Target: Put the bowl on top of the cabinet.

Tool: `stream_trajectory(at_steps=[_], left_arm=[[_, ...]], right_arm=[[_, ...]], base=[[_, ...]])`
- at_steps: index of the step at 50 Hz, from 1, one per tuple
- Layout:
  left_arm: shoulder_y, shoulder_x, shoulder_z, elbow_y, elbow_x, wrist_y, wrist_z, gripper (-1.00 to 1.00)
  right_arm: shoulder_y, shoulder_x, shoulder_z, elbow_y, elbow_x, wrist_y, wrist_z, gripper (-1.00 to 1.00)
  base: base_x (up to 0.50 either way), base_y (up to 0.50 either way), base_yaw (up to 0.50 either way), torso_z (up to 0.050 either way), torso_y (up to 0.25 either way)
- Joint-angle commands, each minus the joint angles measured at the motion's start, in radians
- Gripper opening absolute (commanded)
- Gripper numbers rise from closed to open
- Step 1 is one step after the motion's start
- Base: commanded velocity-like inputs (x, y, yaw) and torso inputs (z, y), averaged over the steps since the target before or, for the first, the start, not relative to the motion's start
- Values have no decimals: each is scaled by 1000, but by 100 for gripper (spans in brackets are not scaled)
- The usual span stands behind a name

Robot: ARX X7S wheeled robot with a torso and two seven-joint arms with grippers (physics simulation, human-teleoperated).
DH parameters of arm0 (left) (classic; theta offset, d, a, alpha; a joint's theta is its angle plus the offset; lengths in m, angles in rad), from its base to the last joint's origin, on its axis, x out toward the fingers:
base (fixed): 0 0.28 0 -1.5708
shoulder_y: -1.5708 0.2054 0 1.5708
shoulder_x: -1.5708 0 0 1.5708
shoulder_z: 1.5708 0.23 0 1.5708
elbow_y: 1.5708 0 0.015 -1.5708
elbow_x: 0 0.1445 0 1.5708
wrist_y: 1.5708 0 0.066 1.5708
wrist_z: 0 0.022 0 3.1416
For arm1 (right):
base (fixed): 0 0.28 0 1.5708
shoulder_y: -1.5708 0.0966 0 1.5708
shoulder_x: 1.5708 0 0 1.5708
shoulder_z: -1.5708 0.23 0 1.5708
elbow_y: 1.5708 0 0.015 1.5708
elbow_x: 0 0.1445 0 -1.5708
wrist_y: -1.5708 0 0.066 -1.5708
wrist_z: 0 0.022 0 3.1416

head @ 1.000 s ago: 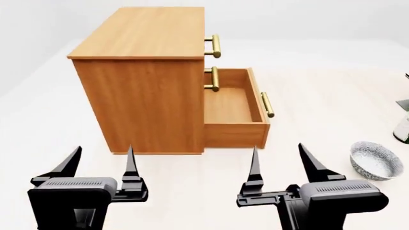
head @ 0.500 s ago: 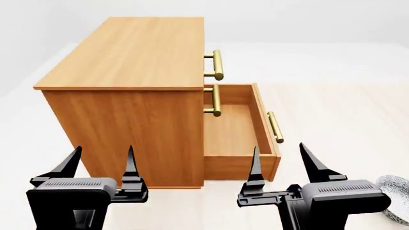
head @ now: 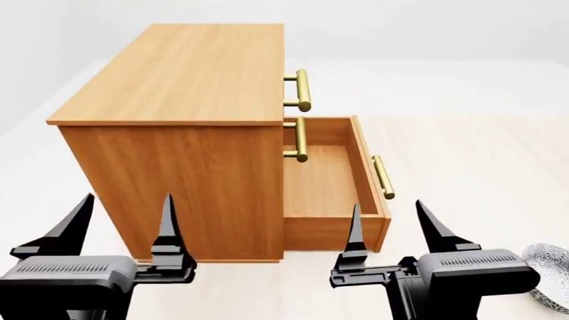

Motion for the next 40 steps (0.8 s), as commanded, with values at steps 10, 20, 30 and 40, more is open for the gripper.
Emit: stream_trajectory(at_steps=[10,20,30,40], left_arm=[[21,-31,-78,109,-99,3,-24,100],[26,-38,-83,118,-114,13,-30,100],[29,-46,-81,117,-118,21,-37,100],[29,-56,-87,121,-131,22,-48,100]], right_arm=[[3,14,-11,-4,-6,-16,18,100],[-8,25,-13,-16,-2,-46,17,100],[-5,24,-5,-10,18,-38,26,100],[3,28,-16,-13,16,-17,37,100]], base=[[0,0,0,0,0],[395,0,0,0,0],[168,-57,0,0,0],[0,-150,0,0,0]])
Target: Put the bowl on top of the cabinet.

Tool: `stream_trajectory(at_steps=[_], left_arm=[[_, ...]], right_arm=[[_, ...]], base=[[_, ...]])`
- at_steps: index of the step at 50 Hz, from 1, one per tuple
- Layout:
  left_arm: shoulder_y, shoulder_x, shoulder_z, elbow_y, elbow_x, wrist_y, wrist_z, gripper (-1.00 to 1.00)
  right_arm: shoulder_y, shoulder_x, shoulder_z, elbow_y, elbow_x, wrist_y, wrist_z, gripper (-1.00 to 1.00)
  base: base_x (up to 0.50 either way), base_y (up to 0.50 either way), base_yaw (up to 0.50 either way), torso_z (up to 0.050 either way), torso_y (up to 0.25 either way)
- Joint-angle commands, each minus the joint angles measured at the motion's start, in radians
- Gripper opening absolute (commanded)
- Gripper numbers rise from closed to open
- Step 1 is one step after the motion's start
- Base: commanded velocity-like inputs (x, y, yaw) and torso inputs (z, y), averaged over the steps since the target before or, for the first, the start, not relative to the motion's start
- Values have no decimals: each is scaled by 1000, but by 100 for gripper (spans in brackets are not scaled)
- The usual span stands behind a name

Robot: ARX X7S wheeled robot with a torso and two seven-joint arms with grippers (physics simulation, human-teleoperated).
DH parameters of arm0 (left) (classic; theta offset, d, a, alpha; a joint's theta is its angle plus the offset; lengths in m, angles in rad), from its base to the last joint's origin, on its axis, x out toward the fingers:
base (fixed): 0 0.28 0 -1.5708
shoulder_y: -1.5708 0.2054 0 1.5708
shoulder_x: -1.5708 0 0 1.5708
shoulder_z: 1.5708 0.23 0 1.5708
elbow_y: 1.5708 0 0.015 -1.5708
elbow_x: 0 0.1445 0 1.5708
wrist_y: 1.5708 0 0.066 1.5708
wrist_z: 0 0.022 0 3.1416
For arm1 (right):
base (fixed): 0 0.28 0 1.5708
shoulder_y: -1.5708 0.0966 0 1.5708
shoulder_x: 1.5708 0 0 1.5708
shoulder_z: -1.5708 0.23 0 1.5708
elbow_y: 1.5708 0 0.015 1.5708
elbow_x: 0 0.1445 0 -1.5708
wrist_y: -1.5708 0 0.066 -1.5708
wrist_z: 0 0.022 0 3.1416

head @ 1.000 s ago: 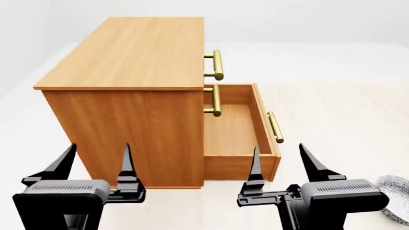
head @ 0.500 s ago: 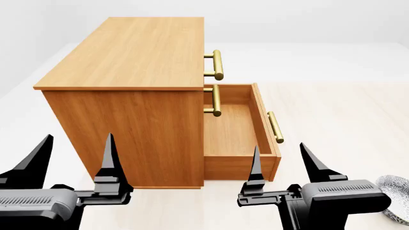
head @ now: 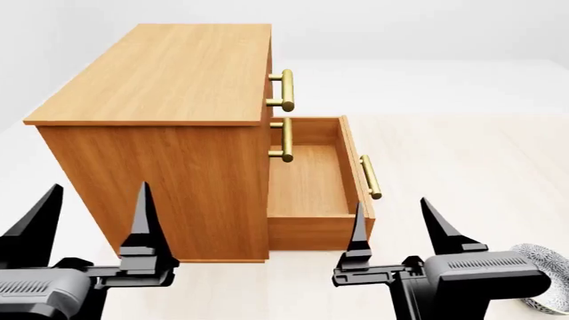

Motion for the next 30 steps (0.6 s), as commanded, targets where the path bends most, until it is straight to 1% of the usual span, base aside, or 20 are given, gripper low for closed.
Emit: stream_trajectory(at_steps=[1,6,15,19,27,30], left_arm=[[2,-11,-7,5,-15,4,-11,100],[1,-15,-12,3,-23,8,-15,100],[0,-23,-18,2,-34,16,-20,100],[1,-33,-31,20,-54,5,-32,100],[-3,-45,-44,20,-75,4,-44,100],[-1,-47,-42,18,-74,10,-45,100]], right_arm=[[7,5,-9,-6,1,22,13,100],[11,10,-10,-13,2,40,19,100],[33,29,24,-52,30,145,44,100],[36,36,57,-70,48,181,60,100],[55,75,151,-117,95,318,97,100],[64,90,163,-132,103,364,105,100]], base=[[0,0,0,0,0],[0,0,0,0,0],[0,0,0,0,0],[0,0,0,0,0],[0,0,0,0,0],[0,0,0,0,0]])
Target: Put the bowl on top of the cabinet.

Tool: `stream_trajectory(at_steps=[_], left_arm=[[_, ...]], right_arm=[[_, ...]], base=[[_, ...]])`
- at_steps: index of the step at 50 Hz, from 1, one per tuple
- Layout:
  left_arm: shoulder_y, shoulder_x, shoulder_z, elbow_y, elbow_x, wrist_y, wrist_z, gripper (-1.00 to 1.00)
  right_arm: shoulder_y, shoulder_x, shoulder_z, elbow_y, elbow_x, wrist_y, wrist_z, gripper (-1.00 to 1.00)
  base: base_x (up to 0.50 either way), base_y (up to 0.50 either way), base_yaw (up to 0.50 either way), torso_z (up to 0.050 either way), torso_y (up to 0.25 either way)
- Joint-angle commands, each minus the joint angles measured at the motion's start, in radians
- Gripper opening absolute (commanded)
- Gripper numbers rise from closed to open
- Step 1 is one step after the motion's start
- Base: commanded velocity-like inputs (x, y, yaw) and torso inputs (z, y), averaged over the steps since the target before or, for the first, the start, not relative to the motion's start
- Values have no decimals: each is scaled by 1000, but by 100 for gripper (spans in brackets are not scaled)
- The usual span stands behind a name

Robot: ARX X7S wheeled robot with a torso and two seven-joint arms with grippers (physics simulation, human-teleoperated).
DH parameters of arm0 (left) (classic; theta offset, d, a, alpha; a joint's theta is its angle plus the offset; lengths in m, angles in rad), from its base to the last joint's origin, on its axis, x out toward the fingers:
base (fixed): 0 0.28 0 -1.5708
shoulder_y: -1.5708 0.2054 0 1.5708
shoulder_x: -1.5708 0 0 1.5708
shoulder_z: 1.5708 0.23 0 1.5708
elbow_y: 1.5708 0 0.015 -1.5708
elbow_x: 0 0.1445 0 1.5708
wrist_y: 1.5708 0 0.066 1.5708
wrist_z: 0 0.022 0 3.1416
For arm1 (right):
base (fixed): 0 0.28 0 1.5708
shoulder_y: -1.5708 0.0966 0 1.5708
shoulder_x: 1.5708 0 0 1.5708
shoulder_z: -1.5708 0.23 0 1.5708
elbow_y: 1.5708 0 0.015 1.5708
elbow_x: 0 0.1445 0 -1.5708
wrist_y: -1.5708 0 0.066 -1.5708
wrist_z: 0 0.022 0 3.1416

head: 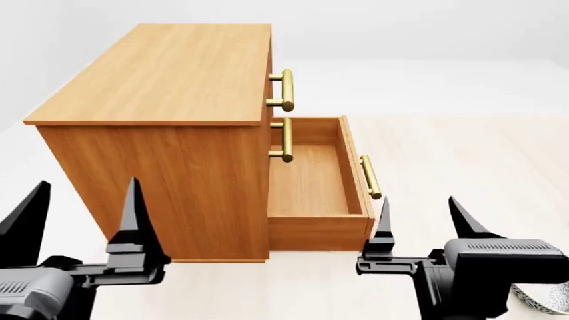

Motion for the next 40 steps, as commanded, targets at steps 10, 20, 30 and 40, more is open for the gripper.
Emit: stream_trajectory(at_steps=[10,20,30,40], left_arm=[[-3,-29,-28,8,-43,4,-31,100],[-4,-41,-21,11,-45,7,-45,100],[0,-50,-15,5,-46,20,-50,100],[4,-55,-7,-3,-42,36,-53,100]], right_arm=[[56,81,177,-98,114,281,47,100],[116,118,317,-130,214,472,72,100],[183,146,394,-129,280,630,91,100],[234,158,528,-117,355,810,104,100]], base=[[0,0,0,0,0],[0,0,0,0,0],[0,0,0,0,0],[0,0,0,0,0]])
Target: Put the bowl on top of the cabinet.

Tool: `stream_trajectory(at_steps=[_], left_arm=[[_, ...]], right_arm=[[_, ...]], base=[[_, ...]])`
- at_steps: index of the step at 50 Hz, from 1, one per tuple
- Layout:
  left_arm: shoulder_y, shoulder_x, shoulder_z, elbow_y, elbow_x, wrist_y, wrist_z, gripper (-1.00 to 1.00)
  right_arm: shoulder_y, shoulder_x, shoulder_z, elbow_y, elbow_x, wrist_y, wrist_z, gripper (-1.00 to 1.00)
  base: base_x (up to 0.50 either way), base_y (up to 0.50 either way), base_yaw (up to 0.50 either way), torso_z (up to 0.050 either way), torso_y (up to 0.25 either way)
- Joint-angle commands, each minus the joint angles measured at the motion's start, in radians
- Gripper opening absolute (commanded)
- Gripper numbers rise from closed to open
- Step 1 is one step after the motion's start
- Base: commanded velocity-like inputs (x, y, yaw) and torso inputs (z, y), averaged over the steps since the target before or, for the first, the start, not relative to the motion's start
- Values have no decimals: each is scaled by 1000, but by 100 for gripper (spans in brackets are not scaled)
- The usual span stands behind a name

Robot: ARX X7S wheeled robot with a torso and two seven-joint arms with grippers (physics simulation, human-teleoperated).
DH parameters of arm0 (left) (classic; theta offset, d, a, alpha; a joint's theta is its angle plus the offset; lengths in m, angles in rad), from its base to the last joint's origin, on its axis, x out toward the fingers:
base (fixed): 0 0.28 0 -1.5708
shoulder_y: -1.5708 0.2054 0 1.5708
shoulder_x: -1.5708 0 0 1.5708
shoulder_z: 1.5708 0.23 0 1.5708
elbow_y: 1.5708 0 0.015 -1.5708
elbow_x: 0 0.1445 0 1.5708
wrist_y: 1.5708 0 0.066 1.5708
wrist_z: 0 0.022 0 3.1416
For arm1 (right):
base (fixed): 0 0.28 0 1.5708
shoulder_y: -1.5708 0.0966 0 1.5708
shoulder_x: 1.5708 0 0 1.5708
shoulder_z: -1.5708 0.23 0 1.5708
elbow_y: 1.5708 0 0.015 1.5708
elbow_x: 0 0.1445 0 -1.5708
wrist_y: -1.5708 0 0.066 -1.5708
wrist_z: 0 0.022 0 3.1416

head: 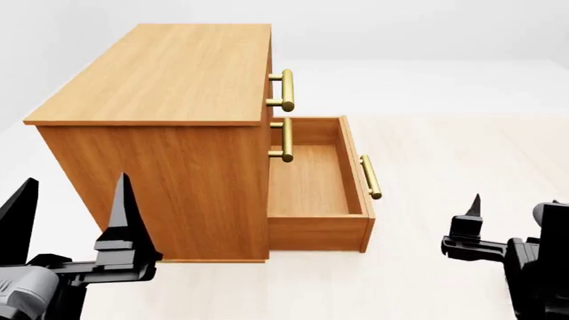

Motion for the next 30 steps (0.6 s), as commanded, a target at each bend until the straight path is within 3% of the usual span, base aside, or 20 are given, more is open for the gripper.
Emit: stream_trajectory(at_steps=[1,14,30], left_arm=[[4,-9,5,-3,-3,12,-8,100],[8,-19,12,-2,-7,21,-18,100],[3,-36,20,0,-16,22,-36,100]], right_arm=[[54,22,143,7,83,179,6,100],[27,33,247,51,112,267,3,100],[52,66,265,140,132,323,1,100]], base=[[0,0,0,0,0],[0,0,0,0,0],[0,0,0,0,0]])
